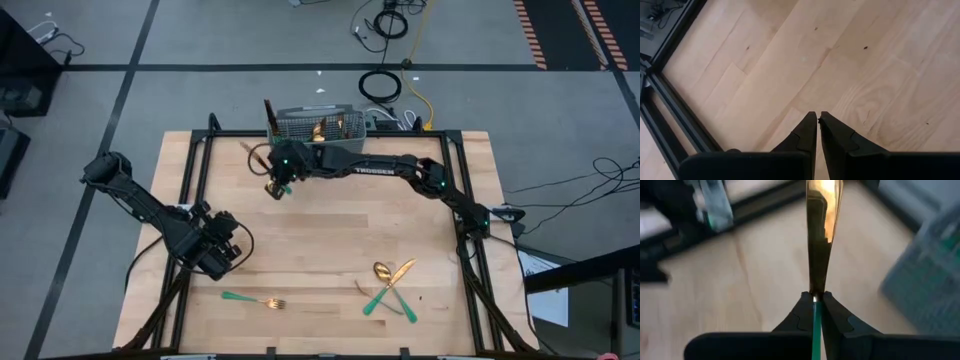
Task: Sort silverware
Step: Put the green knife into the gray bin
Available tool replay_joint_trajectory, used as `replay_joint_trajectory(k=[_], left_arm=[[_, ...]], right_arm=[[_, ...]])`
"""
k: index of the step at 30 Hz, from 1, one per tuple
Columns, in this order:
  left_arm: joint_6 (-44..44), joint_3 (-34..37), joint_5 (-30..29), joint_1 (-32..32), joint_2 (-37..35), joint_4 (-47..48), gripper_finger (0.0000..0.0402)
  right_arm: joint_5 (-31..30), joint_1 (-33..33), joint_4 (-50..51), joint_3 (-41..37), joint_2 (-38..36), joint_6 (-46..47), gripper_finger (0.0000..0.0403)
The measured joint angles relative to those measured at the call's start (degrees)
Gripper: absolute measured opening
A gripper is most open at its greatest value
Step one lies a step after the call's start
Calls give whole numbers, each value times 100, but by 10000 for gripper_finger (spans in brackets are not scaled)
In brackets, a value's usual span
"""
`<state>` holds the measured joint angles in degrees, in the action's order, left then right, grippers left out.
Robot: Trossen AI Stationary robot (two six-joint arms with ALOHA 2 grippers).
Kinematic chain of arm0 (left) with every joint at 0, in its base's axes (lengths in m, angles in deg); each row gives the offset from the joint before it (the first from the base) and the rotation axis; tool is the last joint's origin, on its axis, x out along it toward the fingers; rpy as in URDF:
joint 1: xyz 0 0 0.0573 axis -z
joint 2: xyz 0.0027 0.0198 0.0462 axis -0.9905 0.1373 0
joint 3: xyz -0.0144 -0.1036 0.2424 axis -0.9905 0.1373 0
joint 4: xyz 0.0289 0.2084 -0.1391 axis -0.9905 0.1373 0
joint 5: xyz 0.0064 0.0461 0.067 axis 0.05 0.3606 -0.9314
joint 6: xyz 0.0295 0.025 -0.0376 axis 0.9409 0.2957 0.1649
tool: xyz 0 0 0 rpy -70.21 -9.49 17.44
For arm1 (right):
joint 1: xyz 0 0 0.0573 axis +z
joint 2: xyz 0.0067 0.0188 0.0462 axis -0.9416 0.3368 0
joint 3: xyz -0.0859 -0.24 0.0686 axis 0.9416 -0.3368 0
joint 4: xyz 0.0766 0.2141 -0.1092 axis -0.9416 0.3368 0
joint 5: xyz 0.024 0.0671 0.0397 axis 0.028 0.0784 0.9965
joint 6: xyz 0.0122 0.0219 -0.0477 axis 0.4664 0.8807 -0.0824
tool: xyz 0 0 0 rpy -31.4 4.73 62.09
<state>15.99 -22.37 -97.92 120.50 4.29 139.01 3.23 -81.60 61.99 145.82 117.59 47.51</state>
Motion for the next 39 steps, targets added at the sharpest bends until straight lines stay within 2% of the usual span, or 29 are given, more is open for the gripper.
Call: replay_joint_trajectory(k=[7, 12, 17, 19, 26, 39], left_arm=[[-106, 0, -24, 0, 0, -112, 32], [-277, 0, -123, 0, 0, -108, 32], [-280, 0, -262, -7, 0, -106, 32], [-280, 0, -285, -7, 0, -107, 32], [-280, 0, -293, -7, 0, -105, 32], [-283, 0, -311, -7, 1, -96, 32]], right_arm=[[-90, -180, -1350, 4, -23, -413, 0], [-500, -393, -2003, 4, -23, -934, 0], [-724, -727, -2651, 4, -21, -1020, 0], [-897, -864, -2741, 4, -21, -1073, 0], [-862, -1209, -2941, 9, 46, -1033, 0], [-819, -1123, -2734, -4, 537, -513, 0]])
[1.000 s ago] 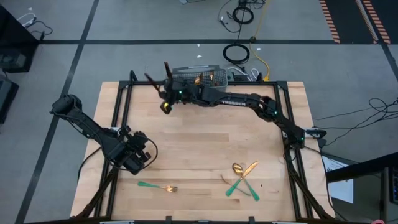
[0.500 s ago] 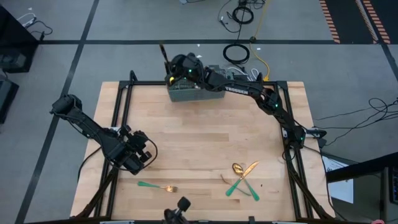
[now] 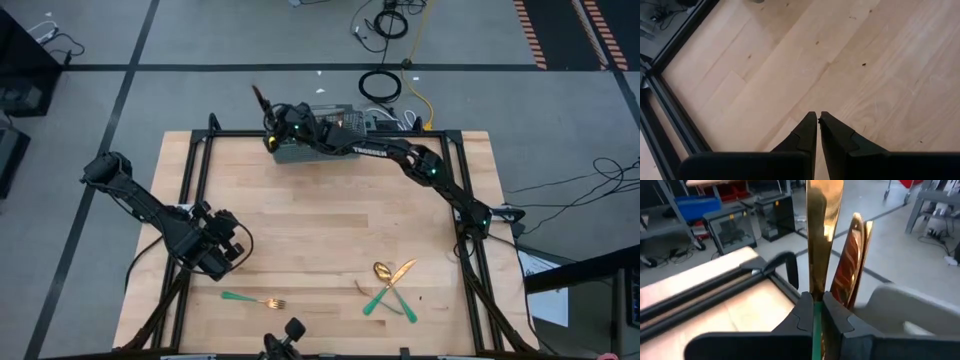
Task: Sort silverware
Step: Put the green knife into the gray bin
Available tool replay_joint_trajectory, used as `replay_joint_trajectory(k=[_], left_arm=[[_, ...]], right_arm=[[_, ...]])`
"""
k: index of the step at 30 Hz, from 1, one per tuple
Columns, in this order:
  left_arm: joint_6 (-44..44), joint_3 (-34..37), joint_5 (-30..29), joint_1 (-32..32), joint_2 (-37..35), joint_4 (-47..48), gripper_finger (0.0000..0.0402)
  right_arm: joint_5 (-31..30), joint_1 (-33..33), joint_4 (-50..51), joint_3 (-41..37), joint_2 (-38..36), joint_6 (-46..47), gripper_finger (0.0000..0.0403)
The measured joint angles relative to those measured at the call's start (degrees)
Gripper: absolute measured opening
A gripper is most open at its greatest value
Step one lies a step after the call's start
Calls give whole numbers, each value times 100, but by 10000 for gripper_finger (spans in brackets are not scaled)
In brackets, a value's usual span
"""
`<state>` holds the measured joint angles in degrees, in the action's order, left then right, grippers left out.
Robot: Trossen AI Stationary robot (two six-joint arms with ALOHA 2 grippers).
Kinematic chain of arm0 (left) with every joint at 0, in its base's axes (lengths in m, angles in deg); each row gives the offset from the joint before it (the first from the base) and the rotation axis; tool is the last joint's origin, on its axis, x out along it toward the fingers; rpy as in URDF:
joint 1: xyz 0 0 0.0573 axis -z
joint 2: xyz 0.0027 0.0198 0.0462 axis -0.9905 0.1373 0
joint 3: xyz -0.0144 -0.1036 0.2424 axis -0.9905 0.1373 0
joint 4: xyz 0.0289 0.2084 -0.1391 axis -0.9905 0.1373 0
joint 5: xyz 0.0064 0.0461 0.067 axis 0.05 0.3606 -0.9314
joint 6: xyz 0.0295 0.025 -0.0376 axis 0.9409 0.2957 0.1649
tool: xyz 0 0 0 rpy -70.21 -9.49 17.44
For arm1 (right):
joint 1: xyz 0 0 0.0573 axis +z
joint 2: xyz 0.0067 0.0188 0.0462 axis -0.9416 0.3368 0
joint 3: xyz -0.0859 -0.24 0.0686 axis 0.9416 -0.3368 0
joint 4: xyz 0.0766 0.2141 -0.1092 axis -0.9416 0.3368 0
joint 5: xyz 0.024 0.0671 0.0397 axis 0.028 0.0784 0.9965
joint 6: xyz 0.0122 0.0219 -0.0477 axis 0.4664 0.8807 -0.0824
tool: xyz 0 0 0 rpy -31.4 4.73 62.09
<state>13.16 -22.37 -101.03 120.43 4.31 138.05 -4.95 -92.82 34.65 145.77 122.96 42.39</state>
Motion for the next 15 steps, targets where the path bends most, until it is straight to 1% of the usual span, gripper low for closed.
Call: replay_joint_trajectory(k=[5, 12, 15], left_arm=[[3, 0, -10, 0, 1, -4, 32], [1, 0, -26, 0, 1, -14, 32], [1, 0, -24, 0, 1, -17, 32]], right_arm=[[-43, 9, -3, 13, -28, -7, 18], [-36, 15, 141, 13, -32, 135, 76], [-35, 42, 202, 11, -31, 130, 94]])
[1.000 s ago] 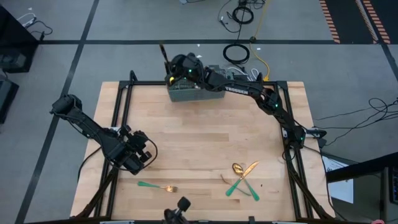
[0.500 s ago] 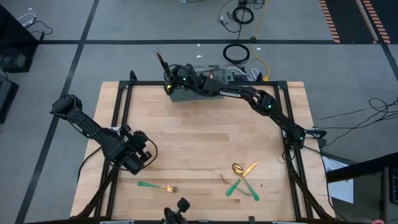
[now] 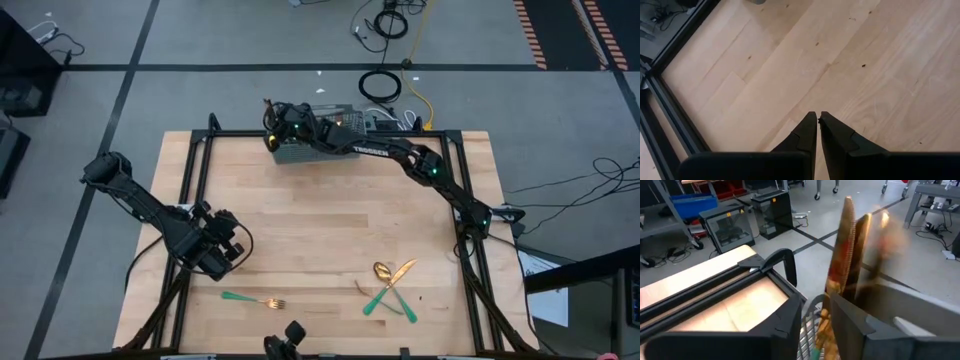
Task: Sort silverware
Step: Put the green knife into the gray bin, then put the green spoon into the gray bin
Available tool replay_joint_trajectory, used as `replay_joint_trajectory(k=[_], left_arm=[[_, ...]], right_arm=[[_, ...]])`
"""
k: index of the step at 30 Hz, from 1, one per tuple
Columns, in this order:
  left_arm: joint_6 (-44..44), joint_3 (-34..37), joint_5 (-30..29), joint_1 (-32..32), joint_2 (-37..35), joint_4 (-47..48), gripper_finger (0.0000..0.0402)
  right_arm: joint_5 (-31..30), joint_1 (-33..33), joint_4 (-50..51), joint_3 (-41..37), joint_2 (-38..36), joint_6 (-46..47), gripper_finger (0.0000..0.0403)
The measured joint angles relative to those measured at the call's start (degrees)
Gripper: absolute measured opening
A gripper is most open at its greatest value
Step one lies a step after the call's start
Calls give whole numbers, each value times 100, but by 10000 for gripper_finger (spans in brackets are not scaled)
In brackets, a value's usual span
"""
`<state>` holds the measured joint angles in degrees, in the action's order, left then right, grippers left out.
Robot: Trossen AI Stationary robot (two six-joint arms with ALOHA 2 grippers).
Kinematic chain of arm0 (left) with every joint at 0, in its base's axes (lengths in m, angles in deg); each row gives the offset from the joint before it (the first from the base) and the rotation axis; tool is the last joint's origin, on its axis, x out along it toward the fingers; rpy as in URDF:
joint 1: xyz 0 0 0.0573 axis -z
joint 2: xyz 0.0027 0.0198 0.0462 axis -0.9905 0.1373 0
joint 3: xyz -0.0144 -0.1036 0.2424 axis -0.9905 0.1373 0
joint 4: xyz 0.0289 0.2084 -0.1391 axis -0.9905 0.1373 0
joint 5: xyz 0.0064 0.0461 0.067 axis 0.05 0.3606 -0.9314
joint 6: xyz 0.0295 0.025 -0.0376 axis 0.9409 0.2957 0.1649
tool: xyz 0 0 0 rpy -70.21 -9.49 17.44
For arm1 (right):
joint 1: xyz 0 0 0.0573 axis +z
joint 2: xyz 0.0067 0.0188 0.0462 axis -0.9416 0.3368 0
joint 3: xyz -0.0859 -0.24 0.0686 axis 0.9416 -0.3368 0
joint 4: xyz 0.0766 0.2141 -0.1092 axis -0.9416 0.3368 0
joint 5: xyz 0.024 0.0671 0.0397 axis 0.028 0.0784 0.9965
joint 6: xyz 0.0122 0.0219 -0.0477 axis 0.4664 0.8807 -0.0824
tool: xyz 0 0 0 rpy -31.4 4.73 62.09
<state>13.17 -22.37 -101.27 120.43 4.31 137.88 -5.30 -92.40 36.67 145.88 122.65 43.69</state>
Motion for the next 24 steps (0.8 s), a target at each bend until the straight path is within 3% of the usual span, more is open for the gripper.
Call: replay_joint_trajectory(k=[5, 11, 17, 24], left_arm=[[0, 0, 2, 0, 0, -15, 32], [4, 0, -54, 0, 0, -46, 32], [7, 0, -94, 0, 0, -48, 32], [13, 0, -197, 0, 0, -48, 32]], right_arm=[[52, 89, 50, -11, -317, -172, 104], [194, 413, 870, 9, -1430, -1330, 104], [341, 1004, 3849, 3, -2609, -1616, 104], [229, 2024, 7191, 2, -3261, -300, 105]])
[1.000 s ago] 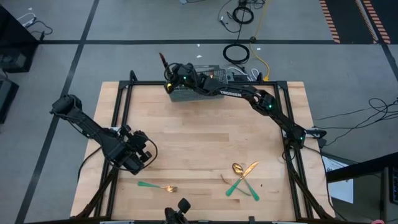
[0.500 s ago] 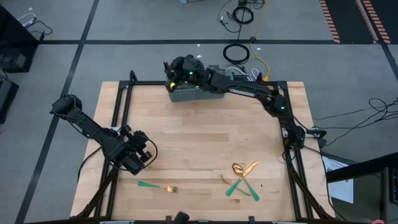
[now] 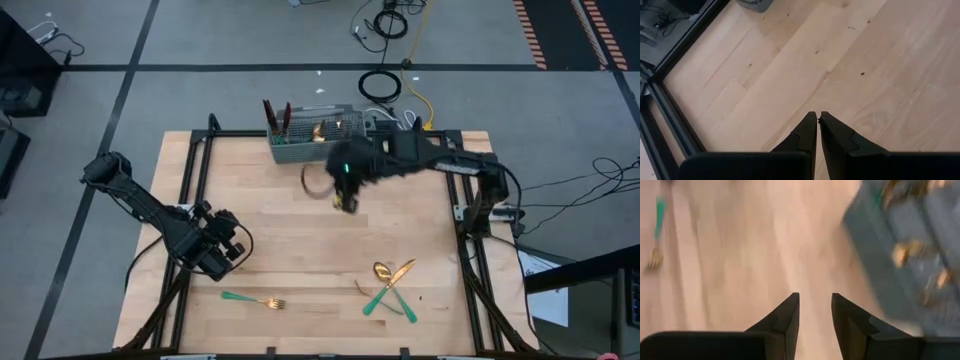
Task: Sort silverware
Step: Put the green spoon into the gray bin
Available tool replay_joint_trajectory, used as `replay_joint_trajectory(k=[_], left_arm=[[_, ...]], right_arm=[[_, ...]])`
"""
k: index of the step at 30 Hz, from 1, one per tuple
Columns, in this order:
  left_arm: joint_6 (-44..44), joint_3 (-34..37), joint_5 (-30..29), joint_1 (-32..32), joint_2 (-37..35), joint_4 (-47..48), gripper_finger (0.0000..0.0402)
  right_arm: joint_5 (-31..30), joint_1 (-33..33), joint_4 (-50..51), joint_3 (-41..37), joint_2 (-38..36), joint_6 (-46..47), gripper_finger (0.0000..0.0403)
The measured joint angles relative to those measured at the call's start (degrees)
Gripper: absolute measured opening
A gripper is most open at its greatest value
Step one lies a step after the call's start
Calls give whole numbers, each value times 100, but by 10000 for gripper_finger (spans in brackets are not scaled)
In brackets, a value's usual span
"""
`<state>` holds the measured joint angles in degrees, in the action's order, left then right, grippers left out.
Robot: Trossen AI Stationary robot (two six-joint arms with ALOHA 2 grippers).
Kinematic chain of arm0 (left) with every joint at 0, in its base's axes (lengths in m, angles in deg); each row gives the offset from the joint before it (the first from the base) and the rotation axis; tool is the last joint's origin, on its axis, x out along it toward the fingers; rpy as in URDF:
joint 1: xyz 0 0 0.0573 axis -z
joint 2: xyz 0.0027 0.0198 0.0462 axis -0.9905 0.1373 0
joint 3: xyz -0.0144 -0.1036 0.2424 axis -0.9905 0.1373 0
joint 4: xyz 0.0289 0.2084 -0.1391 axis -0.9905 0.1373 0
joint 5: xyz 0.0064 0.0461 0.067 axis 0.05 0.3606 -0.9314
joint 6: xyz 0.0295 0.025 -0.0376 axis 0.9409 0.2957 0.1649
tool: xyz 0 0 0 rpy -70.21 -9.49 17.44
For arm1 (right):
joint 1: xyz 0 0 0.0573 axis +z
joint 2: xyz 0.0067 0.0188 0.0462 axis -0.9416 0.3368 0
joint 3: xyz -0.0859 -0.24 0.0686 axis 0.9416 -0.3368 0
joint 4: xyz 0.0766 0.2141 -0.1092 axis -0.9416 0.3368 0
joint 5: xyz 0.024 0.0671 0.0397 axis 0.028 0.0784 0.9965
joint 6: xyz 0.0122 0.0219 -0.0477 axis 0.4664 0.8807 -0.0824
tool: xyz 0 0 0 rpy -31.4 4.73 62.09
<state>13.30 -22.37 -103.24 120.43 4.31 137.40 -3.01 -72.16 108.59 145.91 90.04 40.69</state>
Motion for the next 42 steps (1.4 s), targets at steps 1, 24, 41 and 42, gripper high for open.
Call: replay_joint_trajectory(k=[1, 24, 41, 42], left_arm=[[0, 0, -20, 0, 0, -11, 32], [49, 0, -75, 1, -2, -106, 32], [50, 0, -53, 2, -2, -94, 32], [50, 0, -48, 2, -2, -93, 32]], right_arm=[[-73, 176, 380, 0, -2, 244, 105], [1412, 2424, -224, -3984, -480, 5701, 139], [1395, 3230, -2253, -5557, -831, 7685, 167], [1382, 3232, -2286, -5624, -831, 7723, 167]])
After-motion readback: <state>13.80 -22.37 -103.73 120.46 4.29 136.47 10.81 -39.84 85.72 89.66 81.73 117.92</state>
